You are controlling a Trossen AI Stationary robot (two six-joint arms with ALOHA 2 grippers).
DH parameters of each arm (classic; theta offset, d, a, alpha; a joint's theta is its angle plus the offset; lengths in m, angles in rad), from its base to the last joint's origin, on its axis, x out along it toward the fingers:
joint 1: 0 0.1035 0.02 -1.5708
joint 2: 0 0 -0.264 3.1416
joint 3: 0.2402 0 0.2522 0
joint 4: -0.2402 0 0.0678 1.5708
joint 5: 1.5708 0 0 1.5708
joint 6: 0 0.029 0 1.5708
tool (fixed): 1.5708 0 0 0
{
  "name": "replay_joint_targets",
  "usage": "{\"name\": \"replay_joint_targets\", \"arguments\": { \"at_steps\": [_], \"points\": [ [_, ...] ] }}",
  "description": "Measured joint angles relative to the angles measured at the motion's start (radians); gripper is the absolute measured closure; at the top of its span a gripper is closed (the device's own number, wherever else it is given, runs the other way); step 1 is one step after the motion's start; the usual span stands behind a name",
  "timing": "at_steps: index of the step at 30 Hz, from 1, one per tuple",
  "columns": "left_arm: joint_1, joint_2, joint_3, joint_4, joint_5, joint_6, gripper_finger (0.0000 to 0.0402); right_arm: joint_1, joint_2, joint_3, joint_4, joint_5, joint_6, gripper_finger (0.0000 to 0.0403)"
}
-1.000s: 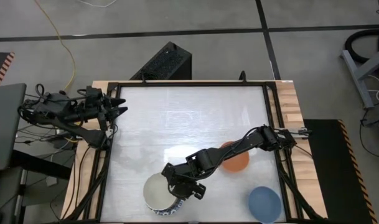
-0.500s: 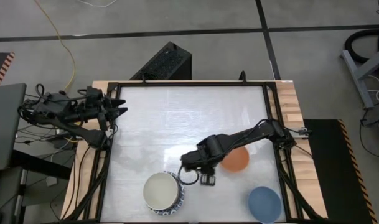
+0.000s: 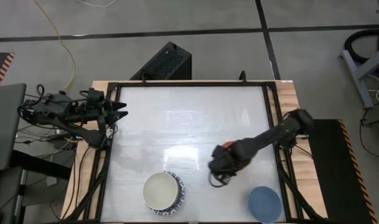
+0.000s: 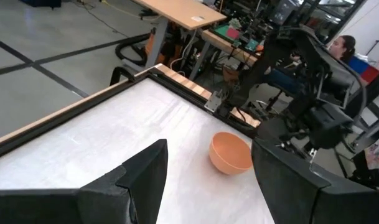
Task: Nest bowls inside each other
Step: Stack the yellow bowl on top of the white bowl
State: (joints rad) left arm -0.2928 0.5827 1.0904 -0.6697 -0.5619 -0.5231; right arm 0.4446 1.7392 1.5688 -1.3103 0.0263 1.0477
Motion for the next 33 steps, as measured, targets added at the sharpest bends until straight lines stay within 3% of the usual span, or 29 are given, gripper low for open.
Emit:
{"name": "replay_joint_targets", "arguments": {
  "at_steps": [8, 22, 25, 30, 33],
  "points": [
    [0.000, 0.000, 0.000, -0.001, 0.000, 0.001, 0.0181, 0.039, -0.138, -0.324, 0.380, 0.006, 0.136, 0.0224],
    [0.000, 0.000, 0.000, -0.051, -0.037, -0.052, 0.0181, 0.008, 0.016, -0.347, 0.428, -0.001, 0.028, 0.0232],
    [0.000, 0.000, 0.000, -0.051, -0.037, -0.054, 0.0181, 0.006, 0.015, -0.345, 0.423, -0.001, 0.042, 0.0263],
    [0.000, 0.000, 0.000, -0.052, -0.037, -0.054, 0.0181, 0.004, 0.012, -0.342, 0.416, 0.008, 0.062, 0.0376],
    [0.000, 0.000, 0.000, -0.056, -0.037, -0.054, 0.0181, 0.005, 0.010, -0.323, 0.393, 0.014, 0.065, 0.0388]
  ]
}}
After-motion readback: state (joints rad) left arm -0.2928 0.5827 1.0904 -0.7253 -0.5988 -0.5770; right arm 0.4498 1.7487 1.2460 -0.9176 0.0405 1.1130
